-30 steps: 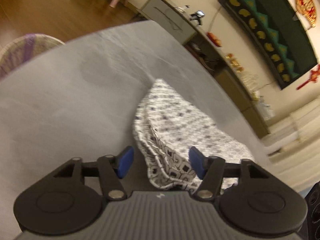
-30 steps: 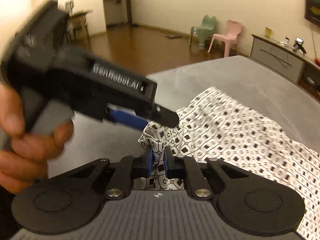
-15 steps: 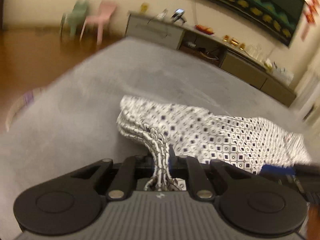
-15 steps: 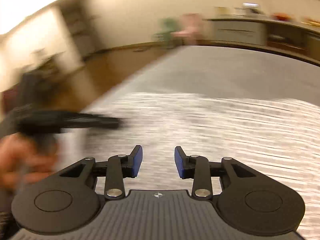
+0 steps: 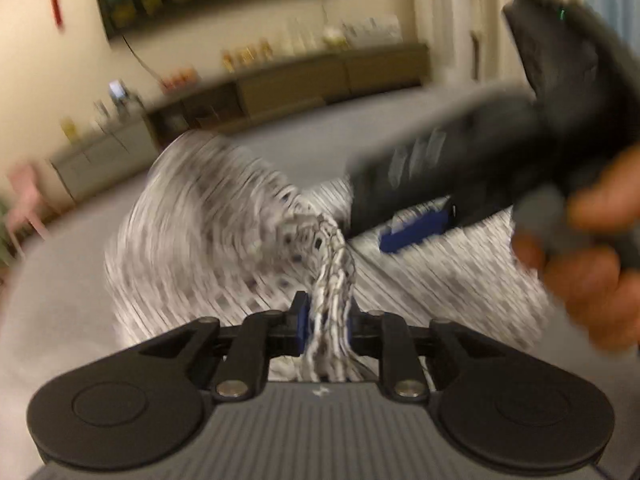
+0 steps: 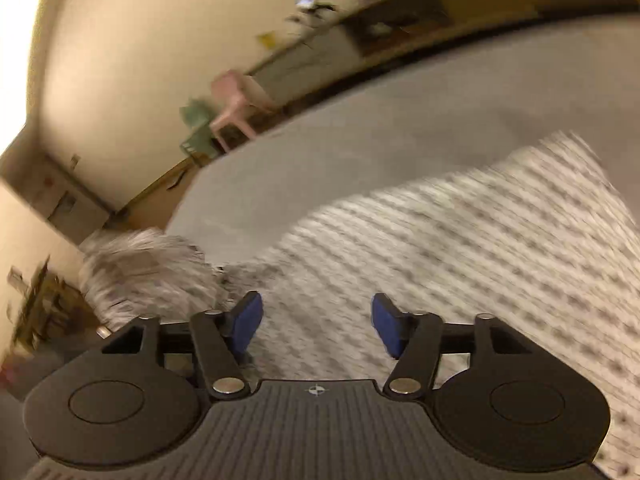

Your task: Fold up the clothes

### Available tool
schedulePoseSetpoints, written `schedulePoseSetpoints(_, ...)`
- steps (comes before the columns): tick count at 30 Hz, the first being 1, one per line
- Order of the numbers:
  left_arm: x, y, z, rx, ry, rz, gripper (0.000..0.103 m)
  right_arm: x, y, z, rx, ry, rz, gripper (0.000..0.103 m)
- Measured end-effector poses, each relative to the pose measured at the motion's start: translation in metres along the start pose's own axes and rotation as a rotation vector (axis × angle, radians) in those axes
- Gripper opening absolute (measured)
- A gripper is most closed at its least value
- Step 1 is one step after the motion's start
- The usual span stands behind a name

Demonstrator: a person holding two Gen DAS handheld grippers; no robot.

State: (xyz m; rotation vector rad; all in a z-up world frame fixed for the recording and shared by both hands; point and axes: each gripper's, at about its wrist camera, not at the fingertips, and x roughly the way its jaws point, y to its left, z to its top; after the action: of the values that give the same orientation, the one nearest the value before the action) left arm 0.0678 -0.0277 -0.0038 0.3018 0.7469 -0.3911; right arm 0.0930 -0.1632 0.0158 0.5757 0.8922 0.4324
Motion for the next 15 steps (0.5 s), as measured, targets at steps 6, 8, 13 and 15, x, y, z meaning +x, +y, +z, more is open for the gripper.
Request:
schedulePoseSetpoints(6,-0.022,0.021,-0.040,-0.133,0.027,-0.074,0.028,-0.012,-0.040,-0.025,0.063,0.027,0.108,0.079)
schedulePoseSetpoints(8,-0.028,0.031,-0.049,-0.171,0.042,-0.105,0.032,-0.012,-0.038,-0.025,0.076,0.027,0.141,0.084)
schedulePoseSetpoints(13,-0.025,0.020,-0.049,-0.181,0.040,-0.164,0.036,0.008,-0.017,-0.018,0.049,0.076,0.171,0.086)
schedulePoseSetpoints(15,-0.024,0.007,-0.046,-0.141,0.028,-0.166,0.036,0.019,-0.008,-0.013,0.028,0.099,0.159,0.086)
